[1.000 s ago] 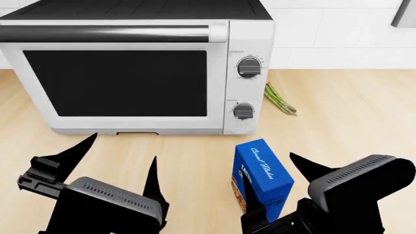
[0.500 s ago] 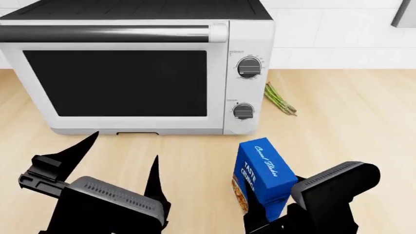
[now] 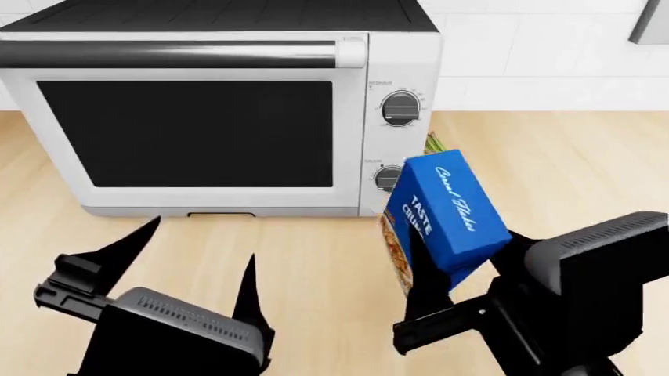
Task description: Pick the boxed food and honey bottle from the counter and place them in the cabinets closest to them.
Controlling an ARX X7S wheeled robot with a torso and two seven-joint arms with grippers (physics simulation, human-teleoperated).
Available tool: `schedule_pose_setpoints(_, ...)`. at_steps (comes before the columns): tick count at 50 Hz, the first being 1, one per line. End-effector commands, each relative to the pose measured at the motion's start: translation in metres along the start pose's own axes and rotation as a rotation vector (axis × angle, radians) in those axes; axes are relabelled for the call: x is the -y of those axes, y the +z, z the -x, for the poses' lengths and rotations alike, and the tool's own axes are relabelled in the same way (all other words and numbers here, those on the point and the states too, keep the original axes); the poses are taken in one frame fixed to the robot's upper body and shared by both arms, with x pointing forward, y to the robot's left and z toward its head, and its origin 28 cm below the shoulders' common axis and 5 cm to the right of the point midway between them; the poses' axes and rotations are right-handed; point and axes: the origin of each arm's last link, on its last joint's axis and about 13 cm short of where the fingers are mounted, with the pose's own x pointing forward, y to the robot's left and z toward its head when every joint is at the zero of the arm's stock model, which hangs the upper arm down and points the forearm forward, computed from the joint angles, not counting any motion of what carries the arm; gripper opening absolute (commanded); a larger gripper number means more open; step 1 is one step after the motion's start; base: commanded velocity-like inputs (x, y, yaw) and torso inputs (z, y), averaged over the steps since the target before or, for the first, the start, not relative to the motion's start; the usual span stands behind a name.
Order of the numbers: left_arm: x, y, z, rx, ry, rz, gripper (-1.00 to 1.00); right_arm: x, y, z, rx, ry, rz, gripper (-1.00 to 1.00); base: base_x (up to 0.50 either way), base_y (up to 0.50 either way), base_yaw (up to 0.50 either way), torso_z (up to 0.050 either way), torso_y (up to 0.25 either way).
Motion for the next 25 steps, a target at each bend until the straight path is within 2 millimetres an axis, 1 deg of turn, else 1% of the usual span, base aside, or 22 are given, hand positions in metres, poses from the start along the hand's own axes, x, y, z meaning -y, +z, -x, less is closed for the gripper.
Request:
schedule_pose_setpoints(1,0.000,-0.002,0.003,-0.003,-0.009,0.010,1.00,-0.001,0.052,-0.003,0.249,-0.050,-0.031,-1.00,0.00,0.00,0.00,0.000,0.000)
schedule_pose_setpoints(6,0.000,-0.001,0.005,0.003,-0.013,0.012,1.00,-0.002,0.078,-0.002,0.379,-0.082,-0.062,-1.00,0.00,0.00,0.00,0.000,0.000)
schedule_pose_setpoints(10,0.000,-0.001,0.007,0.005,-0.016,0.014,1.00,-0.003,0.091,0.000,0.458,-0.097,-0.088,-1.00,0.00,0.00,0.00,0.000,0.000)
schedule_pose_setpoints(18,0.000,0.001,0.006,0.004,-0.017,0.007,1.00,-0.009,0.105,0.010,0.556,-0.073,-0.137,-1.00,0.00,0.00,0.00,0.000,0.000)
schedule_pose_setpoints(25,0.002,0.001,0.003,0.001,-0.025,0.004,1.00,-0.009,0.119,0.011,0.629,-0.078,-0.175,-1.00,0.00,0.00,0.00,0.000,0.000)
